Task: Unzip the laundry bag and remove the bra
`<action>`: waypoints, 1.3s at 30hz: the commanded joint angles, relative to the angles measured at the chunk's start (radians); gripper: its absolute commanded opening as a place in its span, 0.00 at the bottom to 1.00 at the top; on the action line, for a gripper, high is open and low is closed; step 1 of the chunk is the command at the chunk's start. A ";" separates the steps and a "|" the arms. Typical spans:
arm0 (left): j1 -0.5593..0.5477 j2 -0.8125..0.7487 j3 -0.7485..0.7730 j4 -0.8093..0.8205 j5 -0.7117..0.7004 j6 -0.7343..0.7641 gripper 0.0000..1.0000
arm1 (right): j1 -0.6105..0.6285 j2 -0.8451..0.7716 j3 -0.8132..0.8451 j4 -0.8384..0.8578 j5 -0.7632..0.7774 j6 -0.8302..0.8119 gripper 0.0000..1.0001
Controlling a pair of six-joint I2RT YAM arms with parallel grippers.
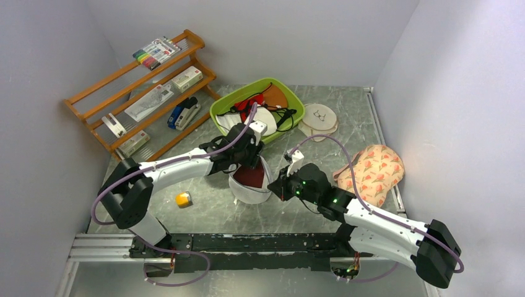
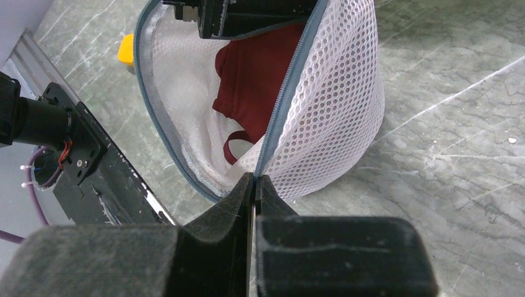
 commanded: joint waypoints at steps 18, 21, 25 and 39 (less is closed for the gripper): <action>0.002 -0.001 -0.045 0.062 0.110 0.015 0.19 | 0.000 -0.015 0.019 0.007 0.004 -0.003 0.00; 0.003 -0.081 -0.088 0.064 0.136 0.028 0.13 | 0.000 -0.016 0.027 -0.014 0.040 0.007 0.00; 0.001 -0.203 -0.150 0.079 0.213 0.051 0.08 | 0.001 -0.026 0.031 -0.040 0.085 0.017 0.00; -0.052 -0.383 -0.205 0.078 0.515 0.117 0.07 | 0.000 -0.039 0.064 -0.083 0.149 0.056 0.00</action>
